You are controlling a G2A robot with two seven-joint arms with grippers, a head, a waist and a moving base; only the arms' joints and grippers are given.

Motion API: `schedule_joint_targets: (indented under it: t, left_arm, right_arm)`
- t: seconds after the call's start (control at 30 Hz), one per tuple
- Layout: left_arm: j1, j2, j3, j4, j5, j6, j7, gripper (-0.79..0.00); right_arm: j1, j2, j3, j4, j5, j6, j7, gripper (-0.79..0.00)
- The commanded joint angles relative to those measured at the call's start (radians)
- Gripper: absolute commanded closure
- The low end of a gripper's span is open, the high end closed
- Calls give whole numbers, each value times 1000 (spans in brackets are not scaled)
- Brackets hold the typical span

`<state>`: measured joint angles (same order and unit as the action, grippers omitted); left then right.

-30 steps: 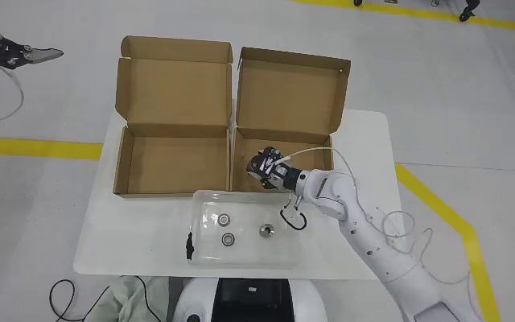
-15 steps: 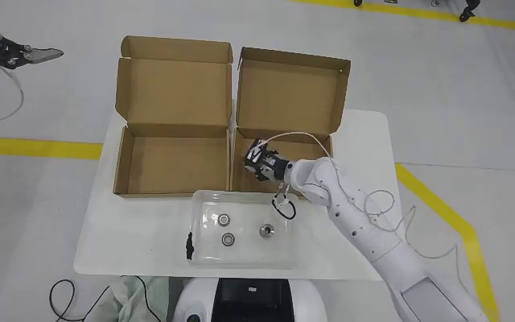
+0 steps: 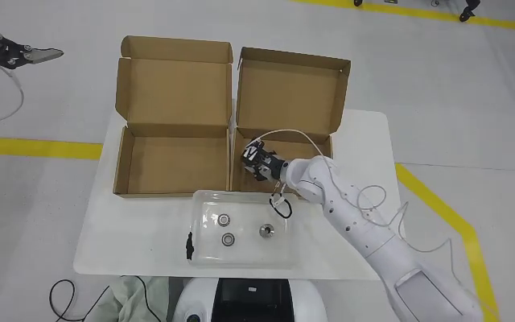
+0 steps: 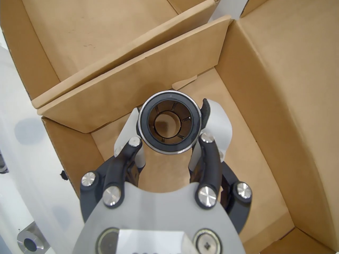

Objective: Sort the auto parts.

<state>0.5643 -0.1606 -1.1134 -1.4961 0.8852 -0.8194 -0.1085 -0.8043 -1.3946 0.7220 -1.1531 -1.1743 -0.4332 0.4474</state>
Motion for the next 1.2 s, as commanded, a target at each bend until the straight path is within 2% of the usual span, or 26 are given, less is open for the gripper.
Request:
schedule_joint_targets:
  t: [0.0,0.2,0.23,0.43,0.7,0.83,0.97,1.17]
  left_arm:
    - [0,0,0,0,0,0,0,-785]
    - [0,0,0,0,0,0,0,-785]
    - [0,0,0,0,0,0,0,-785]
    - [0,0,0,0,0,0,0,-785]
    - [0,0,0,0,0,0,0,-785]
    - [0,0,0,0,0,0,0,-785]
    - [0,0,0,0,0,0,0,-785]
    - [0,0,0,0,0,0,0,-785]
  right_arm:
    - [-2,-1,2,2,-1,0,1,-274]
    - [-21,4,20,-15,-12,-6,5,-409]
    - [-26,6,25,-20,-13,-7,7,-459]
    - [-71,26,67,-110,-53,-13,8,-489]
    - [-166,64,147,-338,-114,-61,9,-523]
    - [-217,78,165,-453,-125,-98,48,-619]
    - [-281,91,183,-561,-129,-117,76,-579]
    - [-380,111,194,-700,-153,-147,143,-570]
